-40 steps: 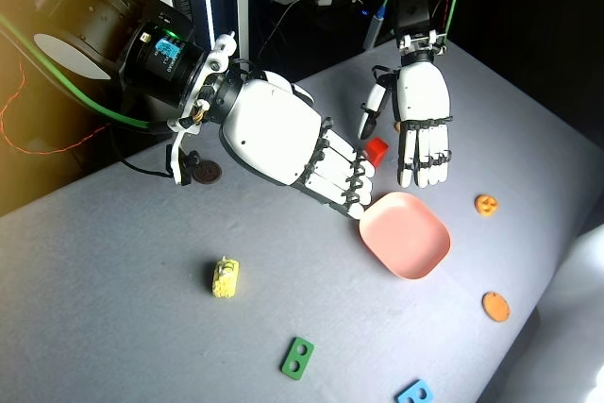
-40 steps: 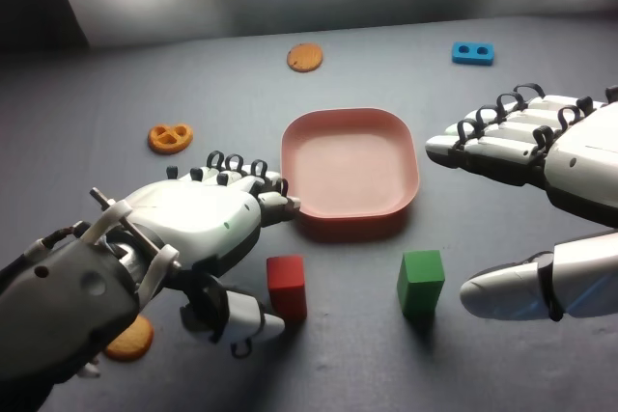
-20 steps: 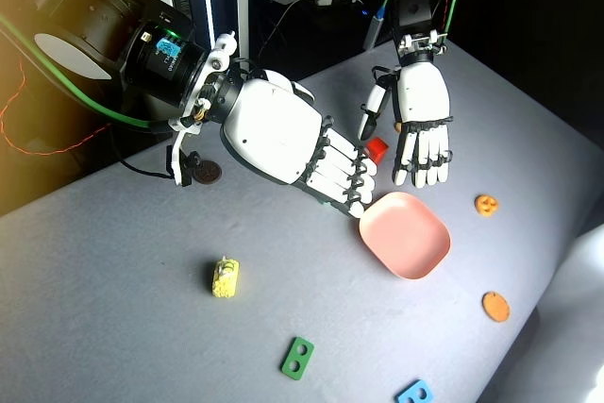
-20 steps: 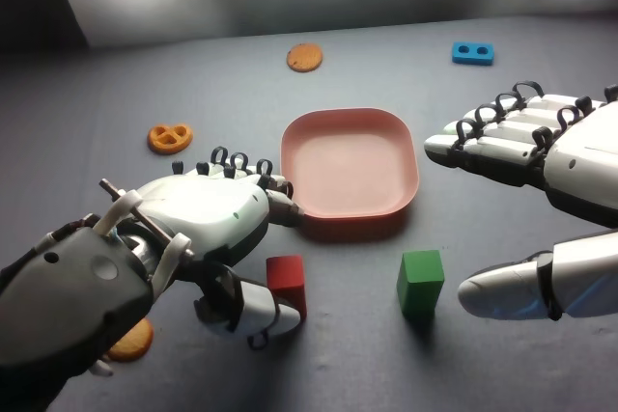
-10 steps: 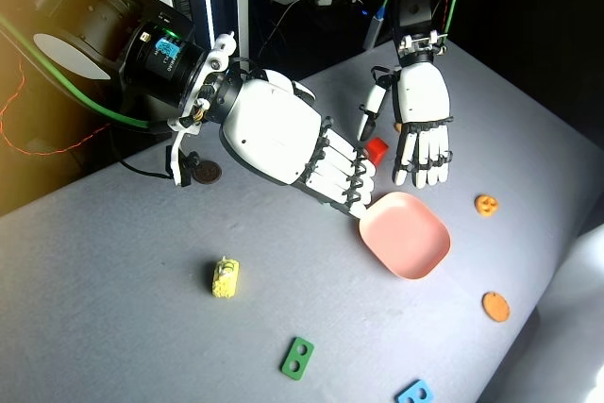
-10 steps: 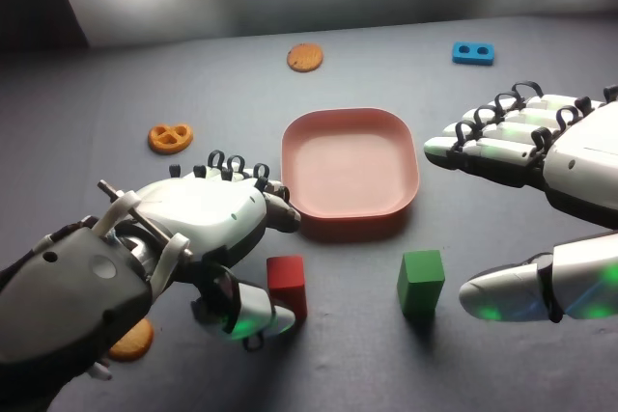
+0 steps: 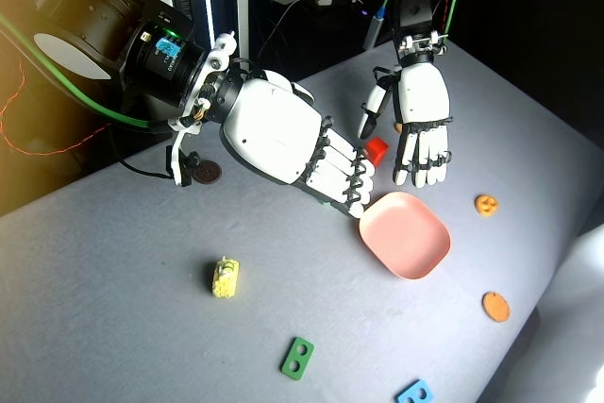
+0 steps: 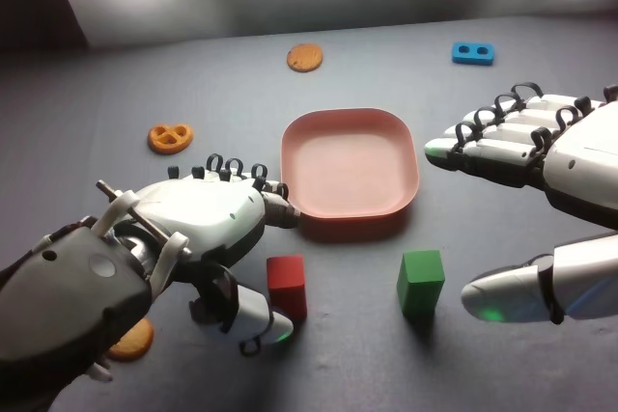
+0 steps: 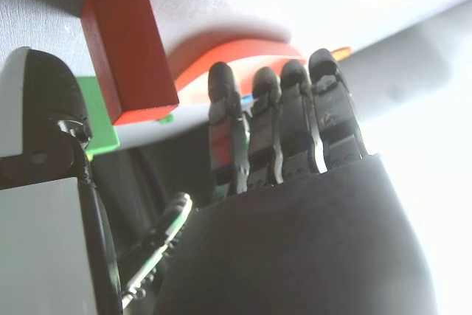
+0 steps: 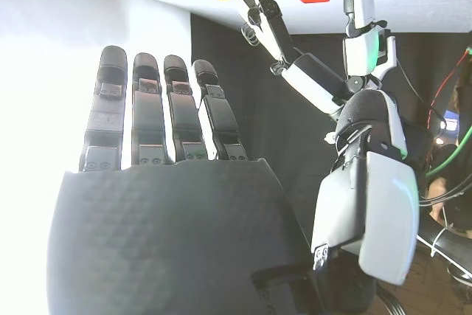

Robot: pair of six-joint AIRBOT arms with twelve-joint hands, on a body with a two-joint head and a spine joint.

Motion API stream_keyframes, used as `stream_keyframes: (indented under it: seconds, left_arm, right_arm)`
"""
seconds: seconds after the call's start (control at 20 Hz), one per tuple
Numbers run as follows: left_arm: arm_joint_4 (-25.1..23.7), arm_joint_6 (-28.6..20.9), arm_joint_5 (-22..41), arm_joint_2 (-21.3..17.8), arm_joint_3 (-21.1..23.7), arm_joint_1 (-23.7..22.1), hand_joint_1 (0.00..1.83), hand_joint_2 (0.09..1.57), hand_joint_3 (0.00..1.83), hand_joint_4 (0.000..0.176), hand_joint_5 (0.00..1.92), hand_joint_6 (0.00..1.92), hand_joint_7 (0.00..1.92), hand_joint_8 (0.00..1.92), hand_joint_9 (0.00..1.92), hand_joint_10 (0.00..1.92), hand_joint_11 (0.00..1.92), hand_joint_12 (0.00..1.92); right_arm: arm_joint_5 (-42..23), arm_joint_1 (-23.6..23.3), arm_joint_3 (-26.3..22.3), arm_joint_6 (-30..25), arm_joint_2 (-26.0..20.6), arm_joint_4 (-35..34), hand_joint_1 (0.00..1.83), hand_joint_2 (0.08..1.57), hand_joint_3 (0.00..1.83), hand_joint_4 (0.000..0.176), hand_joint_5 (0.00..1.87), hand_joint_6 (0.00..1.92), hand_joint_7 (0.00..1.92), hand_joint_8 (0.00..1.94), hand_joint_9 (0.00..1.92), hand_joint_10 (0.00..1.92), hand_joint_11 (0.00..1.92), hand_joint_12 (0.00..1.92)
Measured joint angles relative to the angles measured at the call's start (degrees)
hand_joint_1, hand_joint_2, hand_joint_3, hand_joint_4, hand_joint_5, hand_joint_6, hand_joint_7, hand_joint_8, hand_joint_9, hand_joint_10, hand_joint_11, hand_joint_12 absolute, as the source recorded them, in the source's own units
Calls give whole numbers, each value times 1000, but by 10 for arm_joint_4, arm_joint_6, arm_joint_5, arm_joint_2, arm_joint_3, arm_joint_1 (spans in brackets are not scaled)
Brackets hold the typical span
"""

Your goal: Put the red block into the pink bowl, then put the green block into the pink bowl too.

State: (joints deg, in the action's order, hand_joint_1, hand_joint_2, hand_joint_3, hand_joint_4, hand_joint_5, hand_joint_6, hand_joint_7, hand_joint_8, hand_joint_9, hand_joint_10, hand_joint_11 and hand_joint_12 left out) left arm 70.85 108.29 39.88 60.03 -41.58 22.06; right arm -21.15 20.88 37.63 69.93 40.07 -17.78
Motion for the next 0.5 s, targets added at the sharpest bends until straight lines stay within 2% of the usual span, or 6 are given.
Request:
stream_keyframes:
  seconds: [0.05,0.1,0.2,0.25,0.5]
  left_arm:
    - [2,1,0,0,0,0,985,962,0,0,437,11,209,1,121,3,44,72]
    - [5,2,0,0,0,-2,989,951,4,0,423,2,196,5,124,1,8,220]
    - [9,2,2,1,0,-4,965,942,1,0,386,0,178,1,120,0,0,274]
    - [13,3,3,3,0,-4,990,939,0,0,468,21,233,11,153,7,0,327]
    - [27,4,5,13,0,-7,1030,941,2,0,426,4,204,2,128,1,0,319]
  right_arm:
    - [0,0,0,0,0,0,114,1001,2,0,86,4,67,3,43,5,0,323]
    - [0,0,0,0,0,0,148,988,0,0,117,9,96,8,67,10,0,385]
    - [0,0,0,0,0,0,165,983,0,0,127,6,112,6,73,7,0,363]
    - [0,0,0,0,0,0,194,970,0,0,135,5,124,5,94,10,0,414]
    - [0,0,0,0,0,1,146,979,1,0,139,3,123,3,96,4,0,445]
